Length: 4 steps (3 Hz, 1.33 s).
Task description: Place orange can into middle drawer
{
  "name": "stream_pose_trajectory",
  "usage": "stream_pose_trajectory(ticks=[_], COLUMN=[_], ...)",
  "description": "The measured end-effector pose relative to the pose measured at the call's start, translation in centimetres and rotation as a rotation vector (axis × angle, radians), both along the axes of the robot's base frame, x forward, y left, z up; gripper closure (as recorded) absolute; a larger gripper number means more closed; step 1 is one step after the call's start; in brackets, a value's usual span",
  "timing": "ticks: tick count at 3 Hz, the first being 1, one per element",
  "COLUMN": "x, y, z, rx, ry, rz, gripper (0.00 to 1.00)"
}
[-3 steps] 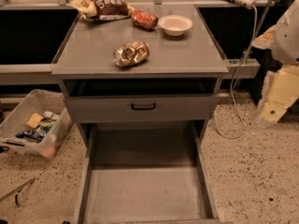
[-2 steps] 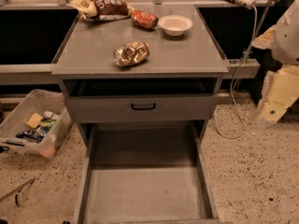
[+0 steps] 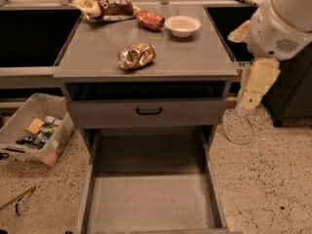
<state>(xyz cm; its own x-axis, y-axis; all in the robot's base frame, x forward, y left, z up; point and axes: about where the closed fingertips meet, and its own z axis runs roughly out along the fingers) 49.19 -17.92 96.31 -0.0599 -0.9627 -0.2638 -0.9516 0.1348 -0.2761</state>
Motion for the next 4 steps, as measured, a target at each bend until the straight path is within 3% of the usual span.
stream_pose_trajectory(ticks=[2, 3, 4], x=[7.1, 10.4, 12.9], y=[6.0, 10.0, 14.8], z=[-1.0, -1.6, -2.8], rx=[-0.002, -0.002, 0.005], ry=[-0.070, -0.096, -0.090], rz=[0.188, 0.271, 0.350], gripper=[0.00, 0.00, 0.00])
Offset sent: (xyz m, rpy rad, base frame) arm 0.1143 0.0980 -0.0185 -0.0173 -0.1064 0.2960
